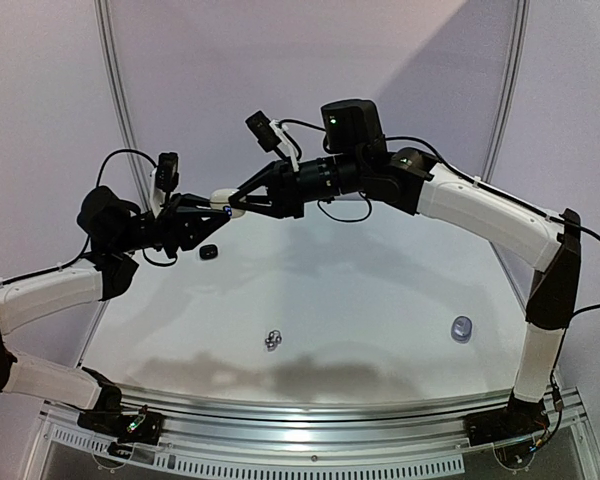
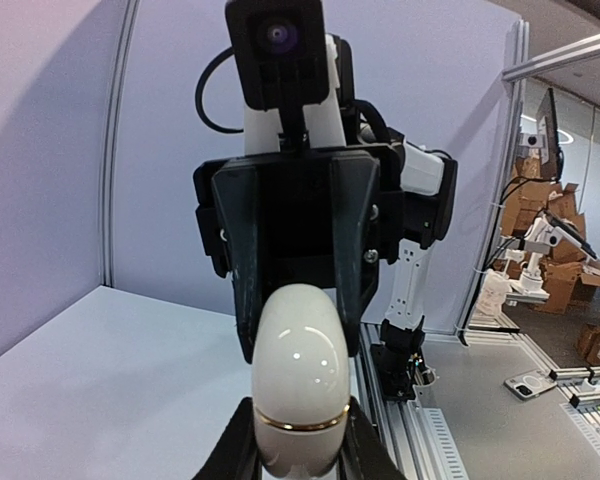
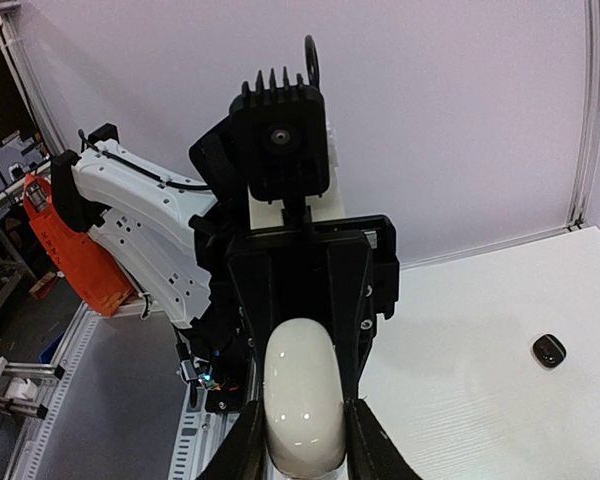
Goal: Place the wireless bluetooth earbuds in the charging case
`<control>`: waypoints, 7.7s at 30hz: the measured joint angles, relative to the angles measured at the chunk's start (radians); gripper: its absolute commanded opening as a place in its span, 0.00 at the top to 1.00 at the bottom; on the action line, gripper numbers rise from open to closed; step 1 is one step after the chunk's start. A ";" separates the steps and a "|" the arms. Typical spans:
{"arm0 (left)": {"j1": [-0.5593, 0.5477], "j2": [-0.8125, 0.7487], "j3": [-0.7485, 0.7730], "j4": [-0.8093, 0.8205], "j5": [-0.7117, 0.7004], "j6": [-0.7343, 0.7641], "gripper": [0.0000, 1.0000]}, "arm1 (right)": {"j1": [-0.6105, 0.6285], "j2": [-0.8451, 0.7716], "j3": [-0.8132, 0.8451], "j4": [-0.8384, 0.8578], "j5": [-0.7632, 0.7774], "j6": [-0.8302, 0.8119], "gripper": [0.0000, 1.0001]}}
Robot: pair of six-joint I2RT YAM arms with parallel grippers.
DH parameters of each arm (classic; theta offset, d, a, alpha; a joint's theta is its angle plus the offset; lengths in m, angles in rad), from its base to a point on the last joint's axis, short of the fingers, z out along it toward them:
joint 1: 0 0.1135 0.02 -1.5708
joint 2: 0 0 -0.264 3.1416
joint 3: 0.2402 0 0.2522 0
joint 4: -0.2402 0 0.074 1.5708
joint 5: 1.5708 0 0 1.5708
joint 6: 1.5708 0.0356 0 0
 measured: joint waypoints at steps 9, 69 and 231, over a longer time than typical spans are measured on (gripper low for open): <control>0.000 -0.001 0.000 0.008 -0.008 0.013 1.00 | 0.000 0.012 0.000 -0.036 0.001 0.021 0.77; 0.001 -0.079 -0.020 -0.497 -0.618 0.311 0.01 | -0.273 0.713 0.195 0.140 -0.008 0.925 0.97; -0.007 -0.061 0.119 -0.505 -0.144 0.227 1.00 | 0.246 0.015 -0.085 0.007 1.117 -0.761 0.01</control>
